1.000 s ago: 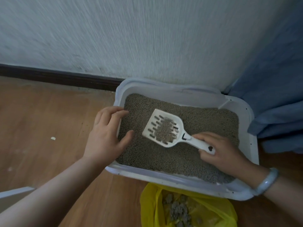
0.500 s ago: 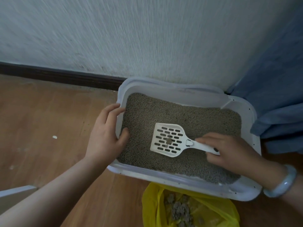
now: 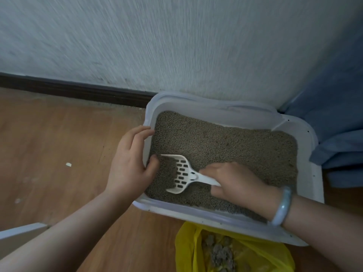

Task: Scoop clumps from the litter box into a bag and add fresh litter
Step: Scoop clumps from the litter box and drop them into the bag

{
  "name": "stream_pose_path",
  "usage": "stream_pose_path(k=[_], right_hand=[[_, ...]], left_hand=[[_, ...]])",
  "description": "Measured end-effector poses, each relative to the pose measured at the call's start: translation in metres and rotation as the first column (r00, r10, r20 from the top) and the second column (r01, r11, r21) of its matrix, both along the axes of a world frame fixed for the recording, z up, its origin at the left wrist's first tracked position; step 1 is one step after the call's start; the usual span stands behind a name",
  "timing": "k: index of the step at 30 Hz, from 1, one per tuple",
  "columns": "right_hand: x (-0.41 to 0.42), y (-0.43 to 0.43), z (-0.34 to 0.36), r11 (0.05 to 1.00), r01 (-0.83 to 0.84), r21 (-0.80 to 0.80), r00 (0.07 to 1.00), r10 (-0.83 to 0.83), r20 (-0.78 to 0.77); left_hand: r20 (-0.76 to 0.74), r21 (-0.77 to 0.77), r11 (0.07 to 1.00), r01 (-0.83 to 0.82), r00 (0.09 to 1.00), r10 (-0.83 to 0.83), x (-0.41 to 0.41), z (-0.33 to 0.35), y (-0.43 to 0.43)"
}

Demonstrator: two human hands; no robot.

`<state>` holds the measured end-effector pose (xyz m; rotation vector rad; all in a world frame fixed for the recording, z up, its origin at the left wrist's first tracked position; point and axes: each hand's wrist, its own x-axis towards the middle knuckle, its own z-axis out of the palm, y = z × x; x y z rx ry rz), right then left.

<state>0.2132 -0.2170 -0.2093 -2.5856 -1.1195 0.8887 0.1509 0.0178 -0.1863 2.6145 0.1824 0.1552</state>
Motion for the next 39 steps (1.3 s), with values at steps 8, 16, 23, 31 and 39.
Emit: stream_pose_path(k=[8, 16, 23, 31, 39], right_hand=[[-0.001, -0.032, -0.023, 0.880, 0.378, 0.288, 0.911, -0.298, -0.287], [0.012, -0.037, -0.010, 0.849, 0.391, 0.356, 0.920, -0.355, -0.166], [0.008, -0.053, -0.007, 0.844, 0.409, 0.347, 0.911, -0.400, -0.103], [-0.006, -0.059, -0.006, 0.885, 0.383, 0.266, 0.924, -0.367, -0.108], [-0.010, -0.059, 0.003, 0.876, 0.447, 0.181, 0.885, -0.403, -0.234]], left_hand=[[-0.013, -0.016, 1.000, -0.006, 1.000, 0.005, -0.001, 0.001, 0.000], [-0.002, -0.058, 0.998, -0.005, 1.000, 0.005, -0.001, 0.001, 0.003], [-0.008, -0.064, 0.998, -0.015, 1.000, 0.015, -0.002, 0.002, 0.001], [-0.007, -0.047, 0.999, -0.001, 1.000, 0.000, -0.005, 0.000, 0.000], [0.082, 0.101, 0.995, 0.026, 0.996, -0.035, -0.009, 0.000, -0.004]])
